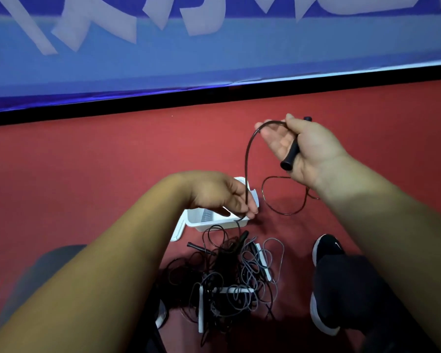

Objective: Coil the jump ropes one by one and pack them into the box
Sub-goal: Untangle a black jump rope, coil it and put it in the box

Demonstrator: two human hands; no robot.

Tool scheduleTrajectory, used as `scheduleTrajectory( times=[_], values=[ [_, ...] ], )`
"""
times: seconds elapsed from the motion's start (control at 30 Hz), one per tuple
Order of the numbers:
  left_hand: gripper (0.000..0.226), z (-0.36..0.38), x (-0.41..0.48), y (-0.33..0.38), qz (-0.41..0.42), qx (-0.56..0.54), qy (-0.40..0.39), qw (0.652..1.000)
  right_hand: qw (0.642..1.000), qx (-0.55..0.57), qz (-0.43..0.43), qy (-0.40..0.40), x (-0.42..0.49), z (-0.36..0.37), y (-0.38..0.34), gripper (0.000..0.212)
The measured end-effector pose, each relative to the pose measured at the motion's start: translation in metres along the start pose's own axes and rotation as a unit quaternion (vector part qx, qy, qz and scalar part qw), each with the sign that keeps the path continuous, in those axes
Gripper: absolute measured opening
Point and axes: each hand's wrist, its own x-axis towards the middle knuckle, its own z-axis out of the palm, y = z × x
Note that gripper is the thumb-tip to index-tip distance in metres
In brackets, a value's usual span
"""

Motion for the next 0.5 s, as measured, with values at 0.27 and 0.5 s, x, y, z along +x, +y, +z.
scheduleTrajectory(
  times=[0.27,0.5],
  values=[
    [0.013,-0.009,-0.001,0.02,0.037,-0.324,0.132,0.936,0.899,-0.422,0.12,0.003,0.006,-0.016,0.019,0.019],
    [0.019,-0.026,-0.004,0.027,0.087,-0.586,0.211,0.778,0.796,-0.541,0.238,-0.133,-0.005,-0.021,0.045,0.028]
  ],
)
